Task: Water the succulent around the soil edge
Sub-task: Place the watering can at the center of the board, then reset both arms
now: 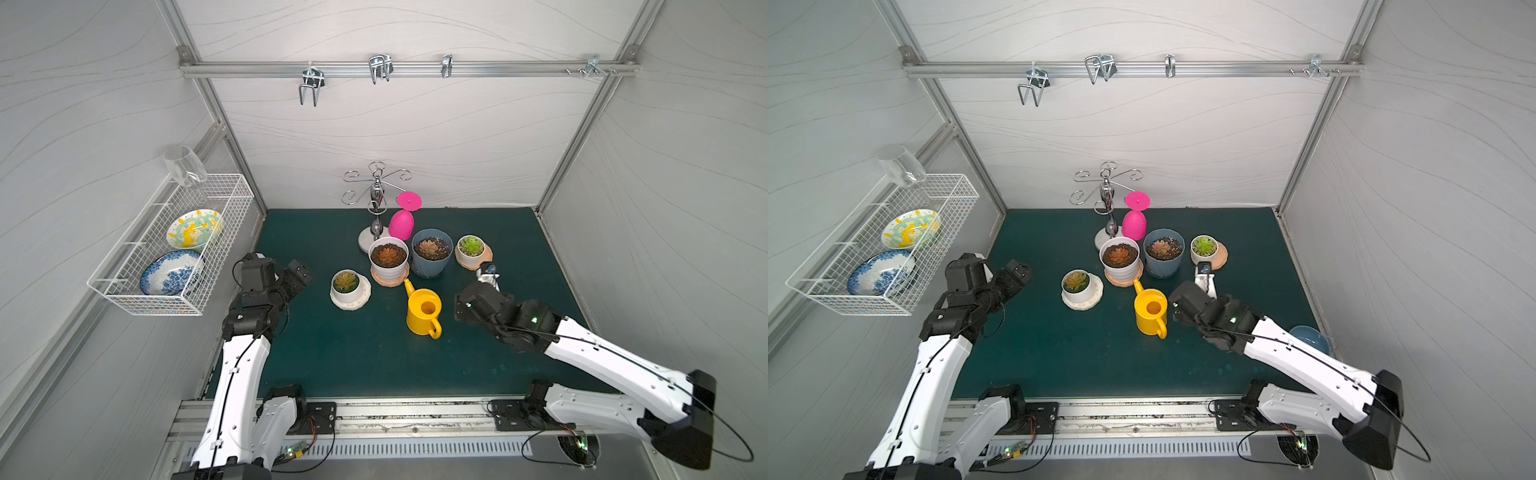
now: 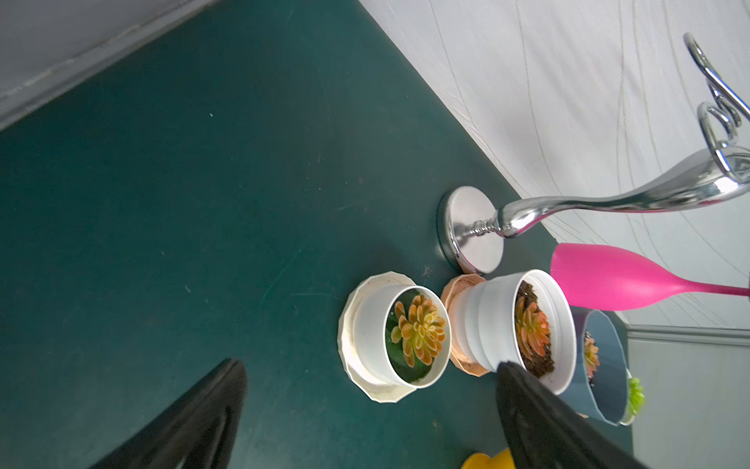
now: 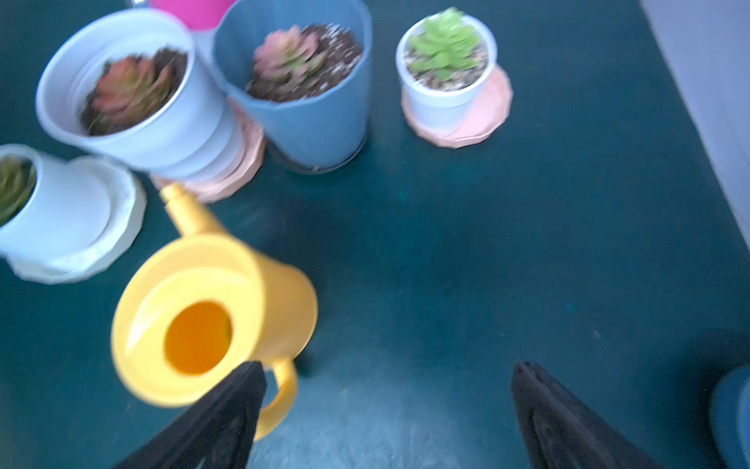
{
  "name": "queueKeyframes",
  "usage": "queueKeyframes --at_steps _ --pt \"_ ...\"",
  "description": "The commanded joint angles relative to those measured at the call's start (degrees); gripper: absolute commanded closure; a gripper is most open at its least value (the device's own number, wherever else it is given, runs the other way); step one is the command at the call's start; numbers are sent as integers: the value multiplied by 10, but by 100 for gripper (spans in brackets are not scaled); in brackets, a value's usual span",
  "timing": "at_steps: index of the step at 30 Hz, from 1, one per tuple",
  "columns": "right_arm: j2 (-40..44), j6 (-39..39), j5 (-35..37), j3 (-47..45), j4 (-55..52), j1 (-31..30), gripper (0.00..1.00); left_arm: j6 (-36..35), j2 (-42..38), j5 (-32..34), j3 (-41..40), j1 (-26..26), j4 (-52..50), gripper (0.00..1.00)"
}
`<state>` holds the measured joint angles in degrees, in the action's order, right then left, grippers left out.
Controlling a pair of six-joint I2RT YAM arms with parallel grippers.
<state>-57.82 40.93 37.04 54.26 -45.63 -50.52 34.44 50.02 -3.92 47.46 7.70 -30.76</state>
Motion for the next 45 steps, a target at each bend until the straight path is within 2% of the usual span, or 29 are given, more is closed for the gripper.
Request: queueKeyframes --at_steps 1,8,13,21,28,33,45 --pt "35 -38 -23 -6 21 99 1 -51 -2 62 -15 -2 68 0" --pt "61 -97 -61 -58 133 271 1 -90 -23 98 -112 -3 222 0" --pt "33 -150 -71 -93 221 343 1 -142 -2 116 -162 -2 328 0" --pt "-22 -234 -65 -154 411 379 1 -214 54 98 -239 -3 511 0" --pt "-61 -269 -58 -189 507 425 1 -254 120 64 -272 -2 631 0" --pt "-64 -277 -60 -219 561 446 1 -278 182 54 -273 -2 677 0" --pt "-107 -303 -60 -252 643 449 1 -303 319 -13 -256 -3 765 0"
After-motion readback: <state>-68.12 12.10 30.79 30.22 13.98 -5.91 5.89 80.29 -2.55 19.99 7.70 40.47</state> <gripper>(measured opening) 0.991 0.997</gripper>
